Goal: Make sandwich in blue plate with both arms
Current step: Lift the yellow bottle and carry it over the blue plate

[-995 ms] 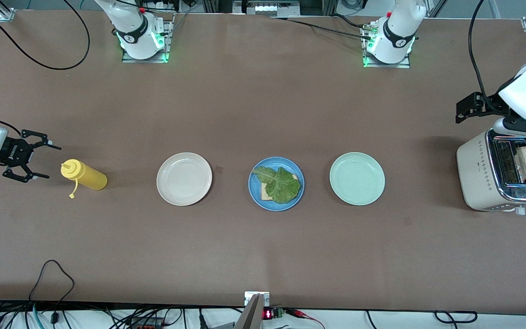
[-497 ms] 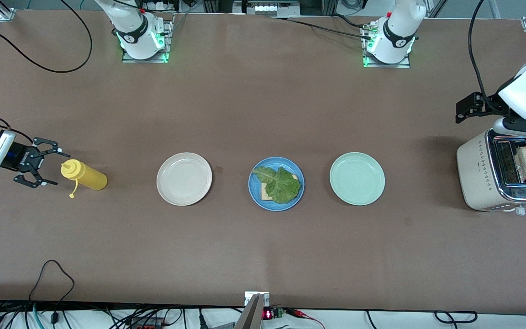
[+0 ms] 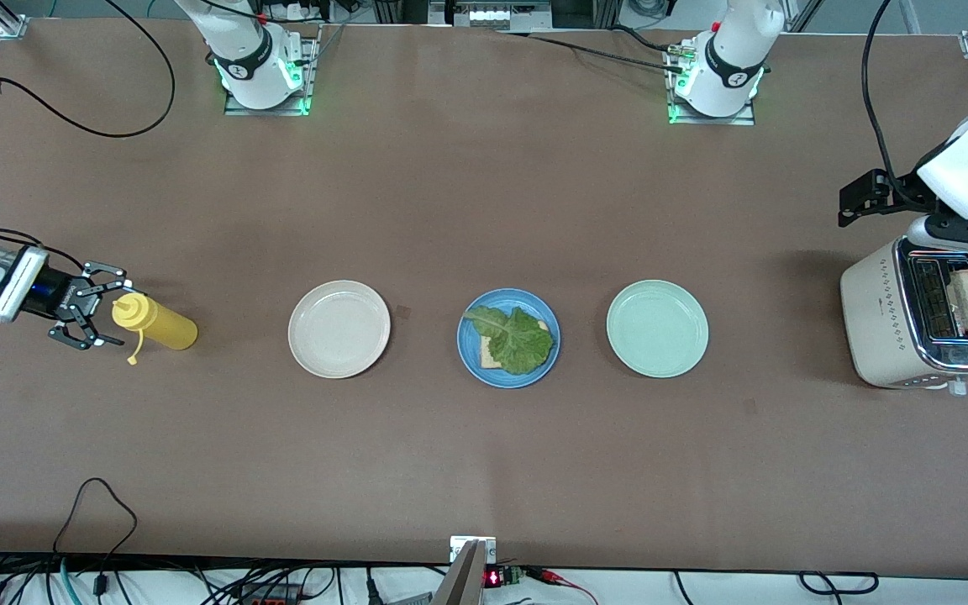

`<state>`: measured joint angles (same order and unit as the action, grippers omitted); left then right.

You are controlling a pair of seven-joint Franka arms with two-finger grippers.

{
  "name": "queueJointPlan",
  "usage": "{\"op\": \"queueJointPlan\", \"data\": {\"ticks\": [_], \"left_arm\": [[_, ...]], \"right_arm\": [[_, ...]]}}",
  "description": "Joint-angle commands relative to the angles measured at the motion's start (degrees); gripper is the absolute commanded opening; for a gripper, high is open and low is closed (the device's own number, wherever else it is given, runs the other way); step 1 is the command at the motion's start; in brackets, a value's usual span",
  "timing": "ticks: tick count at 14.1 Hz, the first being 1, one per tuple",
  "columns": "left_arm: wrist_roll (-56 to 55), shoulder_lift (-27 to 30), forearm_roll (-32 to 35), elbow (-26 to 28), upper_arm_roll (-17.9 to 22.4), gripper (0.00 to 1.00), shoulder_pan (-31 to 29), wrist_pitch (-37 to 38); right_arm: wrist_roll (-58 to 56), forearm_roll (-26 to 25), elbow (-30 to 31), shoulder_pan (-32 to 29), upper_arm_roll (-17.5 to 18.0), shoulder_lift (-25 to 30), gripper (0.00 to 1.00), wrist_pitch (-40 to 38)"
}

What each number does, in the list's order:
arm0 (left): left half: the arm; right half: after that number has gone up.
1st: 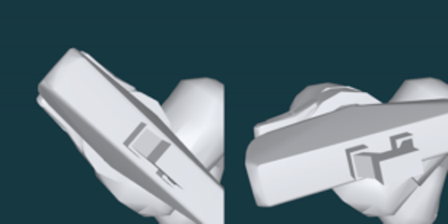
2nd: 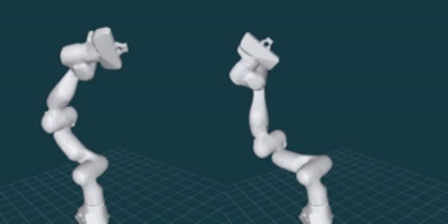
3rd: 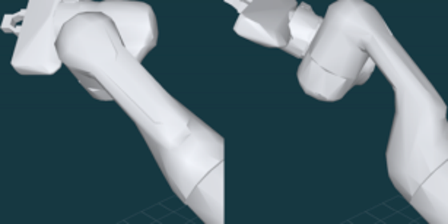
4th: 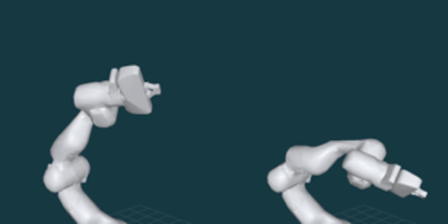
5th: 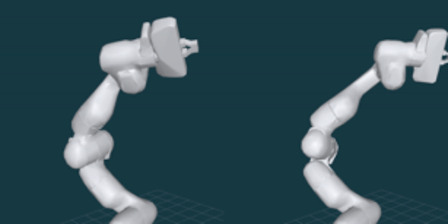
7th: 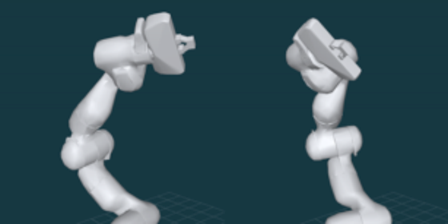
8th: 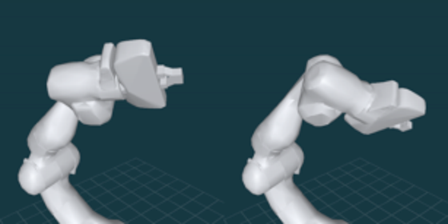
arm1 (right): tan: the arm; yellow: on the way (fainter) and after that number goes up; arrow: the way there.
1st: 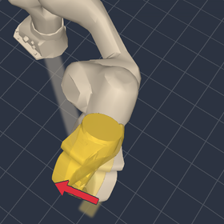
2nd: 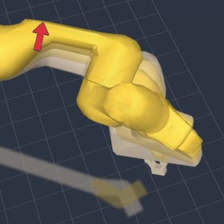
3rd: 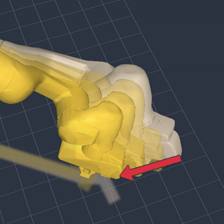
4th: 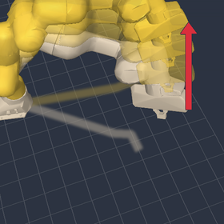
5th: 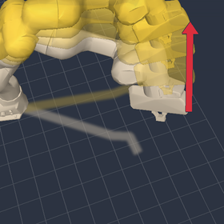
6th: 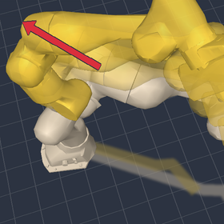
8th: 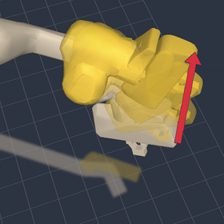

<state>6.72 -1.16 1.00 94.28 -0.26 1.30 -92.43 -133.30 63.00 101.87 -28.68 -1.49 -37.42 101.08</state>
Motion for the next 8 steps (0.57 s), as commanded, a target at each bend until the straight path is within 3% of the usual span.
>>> {"op": "queueJointPlan", "data": {"ticks": [1,8], "left_arm": [[-0.4,0.2,-0.3,-0.7,-0.4,1.0,-0.2,0.8],[-0.4,0.3,-0.3,-0.8,-0.4,1.0,-0.2,0.9]], "right_arm": [[-2.6,2.5,-0.4,-1.6,1.1,-2.4,1.0,-2.6],[-6.4,5.7,-0.4,-1.7,2.0,-5.8,1.0,-4.4]]}}
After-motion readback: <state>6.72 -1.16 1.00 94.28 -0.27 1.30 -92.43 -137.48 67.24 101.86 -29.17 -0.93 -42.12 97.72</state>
